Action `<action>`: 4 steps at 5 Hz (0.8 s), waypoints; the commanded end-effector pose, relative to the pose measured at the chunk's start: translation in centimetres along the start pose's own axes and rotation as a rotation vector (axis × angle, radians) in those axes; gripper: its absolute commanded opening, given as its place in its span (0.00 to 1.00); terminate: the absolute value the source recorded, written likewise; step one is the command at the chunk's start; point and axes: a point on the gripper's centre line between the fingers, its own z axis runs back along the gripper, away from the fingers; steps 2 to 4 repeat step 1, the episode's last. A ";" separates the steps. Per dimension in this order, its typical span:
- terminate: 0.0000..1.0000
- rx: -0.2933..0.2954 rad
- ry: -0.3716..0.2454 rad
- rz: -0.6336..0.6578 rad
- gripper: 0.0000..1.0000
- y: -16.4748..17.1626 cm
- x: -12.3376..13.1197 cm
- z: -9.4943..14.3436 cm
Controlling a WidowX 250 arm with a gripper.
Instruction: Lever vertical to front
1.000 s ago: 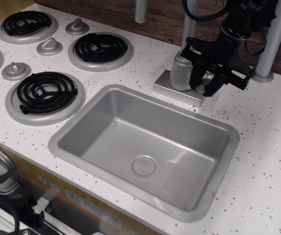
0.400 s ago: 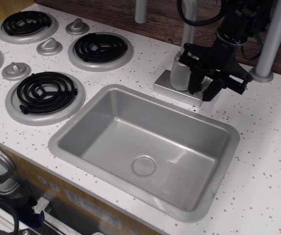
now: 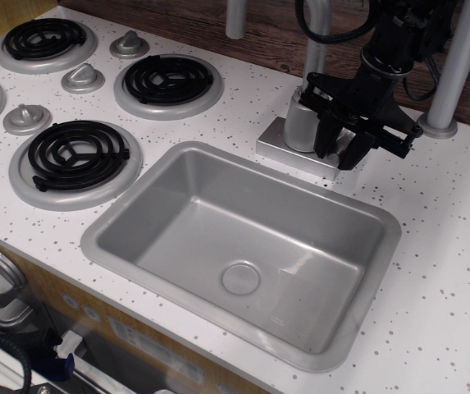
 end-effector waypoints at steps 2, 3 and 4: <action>1.00 -0.013 -0.058 0.016 0.00 1.4 1.1 1.3; 1.00 -0.013 -0.058 0.016 0.00 1.4 1.1 1.3; 1.00 -0.013 -0.058 0.016 0.00 1.4 1.1 1.3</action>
